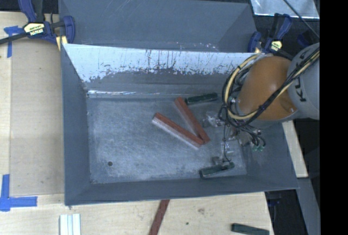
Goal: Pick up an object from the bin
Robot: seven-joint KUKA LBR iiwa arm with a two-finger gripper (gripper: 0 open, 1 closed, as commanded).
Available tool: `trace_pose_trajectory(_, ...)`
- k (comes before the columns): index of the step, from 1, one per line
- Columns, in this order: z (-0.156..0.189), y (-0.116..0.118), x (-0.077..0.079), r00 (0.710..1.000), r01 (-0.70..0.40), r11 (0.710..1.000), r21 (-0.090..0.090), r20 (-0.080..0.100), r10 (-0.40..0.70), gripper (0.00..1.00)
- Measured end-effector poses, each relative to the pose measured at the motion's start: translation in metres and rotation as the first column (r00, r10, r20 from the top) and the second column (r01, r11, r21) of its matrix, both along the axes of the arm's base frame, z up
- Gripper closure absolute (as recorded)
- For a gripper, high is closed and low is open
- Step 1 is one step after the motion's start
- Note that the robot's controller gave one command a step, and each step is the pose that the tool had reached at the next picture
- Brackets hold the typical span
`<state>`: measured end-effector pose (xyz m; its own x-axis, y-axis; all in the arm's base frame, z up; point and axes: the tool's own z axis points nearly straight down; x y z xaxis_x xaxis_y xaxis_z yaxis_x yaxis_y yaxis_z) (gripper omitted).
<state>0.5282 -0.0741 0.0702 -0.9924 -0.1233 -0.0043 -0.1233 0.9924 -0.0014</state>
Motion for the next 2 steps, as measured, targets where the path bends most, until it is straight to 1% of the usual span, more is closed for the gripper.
trace_pose_trajectory(2,0.0000,0.0014,0.0003,1.000,0.008,1.000,-0.001,0.000,-0.008,0.00)
